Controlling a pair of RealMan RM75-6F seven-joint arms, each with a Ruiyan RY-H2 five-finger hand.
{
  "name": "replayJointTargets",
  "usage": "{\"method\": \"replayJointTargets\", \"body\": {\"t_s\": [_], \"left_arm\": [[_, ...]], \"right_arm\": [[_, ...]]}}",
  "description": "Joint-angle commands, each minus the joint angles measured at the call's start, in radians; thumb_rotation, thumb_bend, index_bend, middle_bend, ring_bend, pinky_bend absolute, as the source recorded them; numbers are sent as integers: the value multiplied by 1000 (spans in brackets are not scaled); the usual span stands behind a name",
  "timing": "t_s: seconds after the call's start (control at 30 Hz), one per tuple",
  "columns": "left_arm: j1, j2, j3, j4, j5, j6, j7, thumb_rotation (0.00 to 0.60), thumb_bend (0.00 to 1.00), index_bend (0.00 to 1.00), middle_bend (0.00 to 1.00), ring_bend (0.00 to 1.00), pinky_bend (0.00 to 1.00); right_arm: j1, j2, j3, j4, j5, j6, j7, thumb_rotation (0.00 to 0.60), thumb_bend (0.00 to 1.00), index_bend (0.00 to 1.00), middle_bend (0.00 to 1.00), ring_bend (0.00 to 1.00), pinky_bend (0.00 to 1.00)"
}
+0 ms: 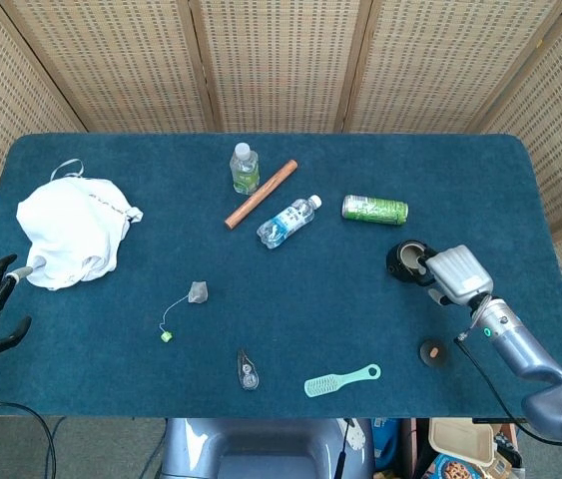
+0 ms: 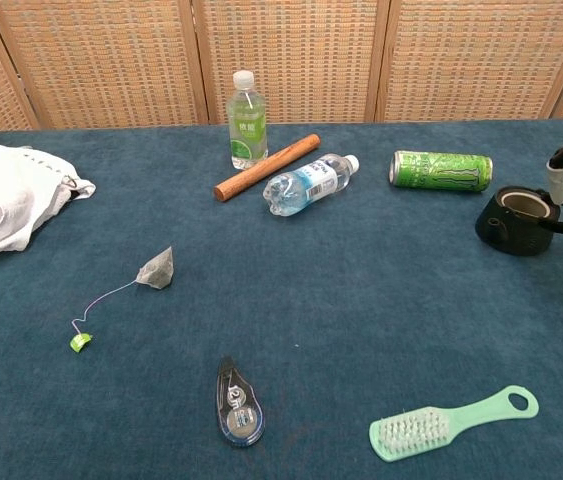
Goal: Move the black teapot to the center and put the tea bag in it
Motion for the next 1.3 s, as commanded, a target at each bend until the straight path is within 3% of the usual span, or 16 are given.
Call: {"method": "replayJointTargets", "body": {"t_s": [0.03,0.23,1.3], "left_arm": [[2,0,2,0,0,3,0,600,357,194,105,103,30],[5,1,5,0,-1,6,-1,600,357,194,105,103,30],[-2,-11,9,15,-17,-12,-14,600,357,194,105,103,30]], "right_arm": [[0,0,-2,-3,-8,10,5,544,481,457,346,647,669],[1,-5,-11,4,-17,13,9,517,487,457,331,647,669],[12,-60,-21,94,42,-19,-53,516,487,487,422,652,669]]}}
